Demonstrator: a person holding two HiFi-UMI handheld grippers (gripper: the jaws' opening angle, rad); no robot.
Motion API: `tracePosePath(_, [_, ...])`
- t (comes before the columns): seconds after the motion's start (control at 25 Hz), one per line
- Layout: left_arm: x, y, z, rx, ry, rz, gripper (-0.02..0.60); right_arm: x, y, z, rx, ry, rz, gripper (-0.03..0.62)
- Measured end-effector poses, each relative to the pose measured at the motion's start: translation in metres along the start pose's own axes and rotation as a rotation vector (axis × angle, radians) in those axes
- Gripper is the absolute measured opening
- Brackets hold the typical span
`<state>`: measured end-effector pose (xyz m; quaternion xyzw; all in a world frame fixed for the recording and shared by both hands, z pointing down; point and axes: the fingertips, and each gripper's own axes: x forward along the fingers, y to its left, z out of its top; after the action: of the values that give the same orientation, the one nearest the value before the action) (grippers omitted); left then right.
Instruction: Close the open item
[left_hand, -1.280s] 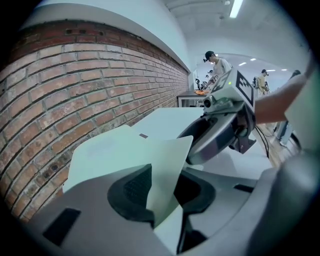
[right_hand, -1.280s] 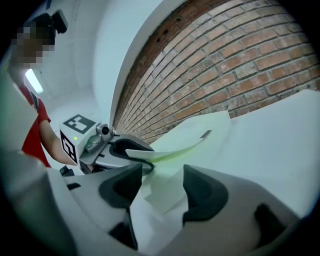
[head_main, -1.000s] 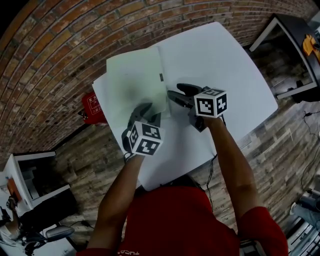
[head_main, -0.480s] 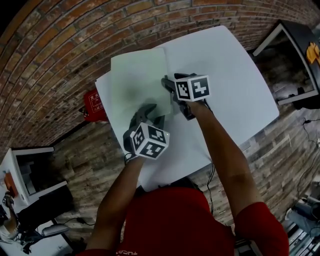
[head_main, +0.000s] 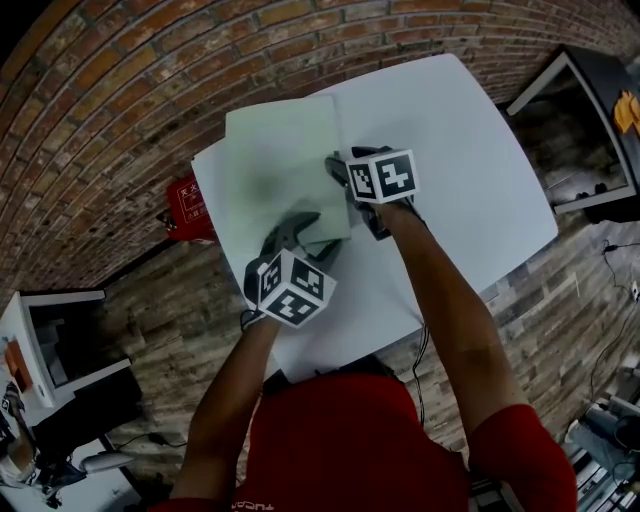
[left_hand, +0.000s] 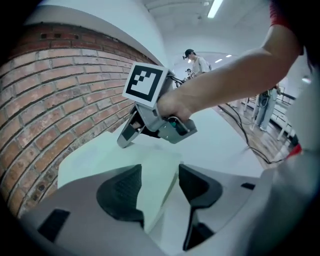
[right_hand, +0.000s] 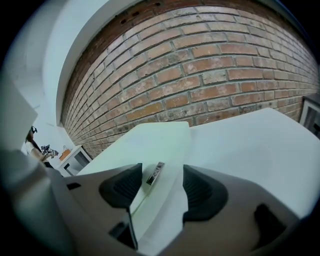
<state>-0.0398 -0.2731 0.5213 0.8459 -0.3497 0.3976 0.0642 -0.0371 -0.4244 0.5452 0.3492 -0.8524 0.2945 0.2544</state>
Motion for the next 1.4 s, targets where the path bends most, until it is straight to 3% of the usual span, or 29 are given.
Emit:
tracePosePath(0.12, [-0.006,-0.006,0.003,-0.040,-0.058,-0.025,0.238,-0.001,0.000,-0.001,-0.005,-0.002,0.003,0.242])
tracePosePath(0.24, [-0.015,0.000,0.009,-0.104,-0.118,0.005,0.227,-0.001,0.000,-0.001,-0.036,-0.005,-0.003,0.242])
tracePosePath(0.4, [-0.037,0.024,0.023,-0.297,-0.290,0.075,0.148,-0.002,0.000,0.001,-0.087,-0.042,-0.024,0.242])
tracePosePath(0.56, [-0.058,0.047,0.022,-0.420,-0.363,0.134,0.120,-0.005,0.002,0.002,-0.132,-0.077,-0.054,0.241])
tracePosePath(0.88, [-0.098,0.077,0.023,-0.449,-0.468,0.218,0.076,-0.019,0.023,0.022,-0.348,-0.181,-0.082,0.241])
tracePosePath(1.2, [-0.140,0.088,0.044,-0.433,-0.600,0.241,0.043,-0.083,0.087,0.053,-0.382,-0.358,0.051,0.230])
tracePosePath(1.28, [-0.153,0.091,0.049,-0.428,-0.632,0.248,0.038,-0.103,0.105,0.060,-0.389,-0.409,0.072,0.192])
tracePosePath(1.4, [-0.174,0.094,0.059,-0.416,-0.690,0.255,0.031,-0.139,0.132,0.072,-0.402,-0.494,0.105,0.083])
